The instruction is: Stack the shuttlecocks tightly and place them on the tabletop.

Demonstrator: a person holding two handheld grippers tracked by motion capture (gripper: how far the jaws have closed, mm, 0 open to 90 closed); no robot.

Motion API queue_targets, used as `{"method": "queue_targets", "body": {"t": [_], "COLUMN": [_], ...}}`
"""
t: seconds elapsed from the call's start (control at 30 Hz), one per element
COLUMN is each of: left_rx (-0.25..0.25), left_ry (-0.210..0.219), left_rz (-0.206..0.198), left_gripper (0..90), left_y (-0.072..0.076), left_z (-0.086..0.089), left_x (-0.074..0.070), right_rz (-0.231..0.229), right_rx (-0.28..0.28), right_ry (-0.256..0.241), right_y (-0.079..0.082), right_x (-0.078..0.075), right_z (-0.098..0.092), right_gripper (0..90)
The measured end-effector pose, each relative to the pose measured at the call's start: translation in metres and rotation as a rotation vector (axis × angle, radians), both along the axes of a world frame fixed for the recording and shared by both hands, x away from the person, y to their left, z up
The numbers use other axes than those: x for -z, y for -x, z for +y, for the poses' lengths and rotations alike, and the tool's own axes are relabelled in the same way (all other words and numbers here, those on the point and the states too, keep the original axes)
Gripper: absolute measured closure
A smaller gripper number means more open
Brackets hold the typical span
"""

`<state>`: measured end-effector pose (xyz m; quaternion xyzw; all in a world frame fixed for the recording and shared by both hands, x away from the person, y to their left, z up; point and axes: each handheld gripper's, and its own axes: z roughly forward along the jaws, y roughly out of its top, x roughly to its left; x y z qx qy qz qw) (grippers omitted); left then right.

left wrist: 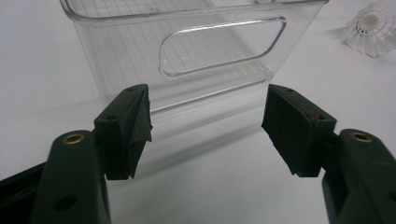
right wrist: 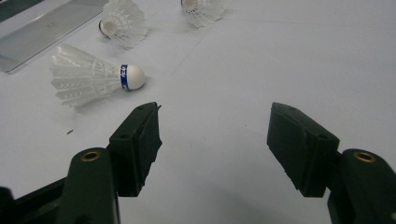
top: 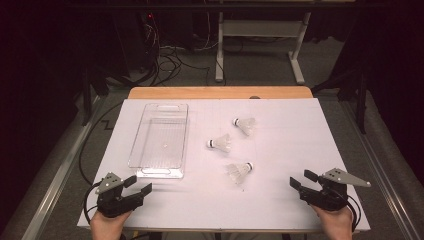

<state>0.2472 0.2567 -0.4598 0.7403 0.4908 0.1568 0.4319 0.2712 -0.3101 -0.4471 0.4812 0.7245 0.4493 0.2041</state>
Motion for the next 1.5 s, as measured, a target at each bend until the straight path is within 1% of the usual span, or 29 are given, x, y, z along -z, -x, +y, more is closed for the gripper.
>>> {"method": "queue_targets", "body": {"t": [0.47, 0.6, 0.7, 0.8, 1.2, 1.3, 1.5], "left_rx": [0.001, 0.003, 0.005, 0.002, 0.004, 0.004, 0.006], "left_ry": [0.008, 0.003, 0.002, 0.005, 0.009, 0.010, 0.012], "left_rz": [-0.005, -0.007, -0.006, -0.008, -0.005, -0.006, -0.008], "left_gripper": [33.3, 33.4, 33.4, 33.4, 33.5, 33.5, 33.5], "left_y": [0.001, 0.001, 0.001, 0.001, 0.001, 0.001, 0.001], "left_z": [0.000, 0.000, -0.001, 0.000, -0.001, -0.001, -0.001], "left_x": [-0.001, -0.001, -0.001, -0.001, -0.001, -0.001, -0.001], "right_rz": [0.001, 0.001, -0.006, -0.006, 0.004, 0.007, 0.017], "right_rx": [-0.019, -0.025, -0.030, -0.035, -0.045, -0.052, -0.054], "right_ry": [0.002, 0.000, 0.013, 0.014, 0.024, 0.026, 0.013], "right_y": [-0.014, -0.017, -0.019, -0.022, -0.034, -0.037, -0.043], "right_x": [-0.004, -0.004, -0.005, -0.005, -0.009, -0.009, -0.010], "right_z": [0.013, 0.016, 0.019, 0.022, 0.034, 0.036, 0.039], "right_gripper": [35.5, 35.5, 35.6, 35.9, 36.7, 38.4, 38.8]}}
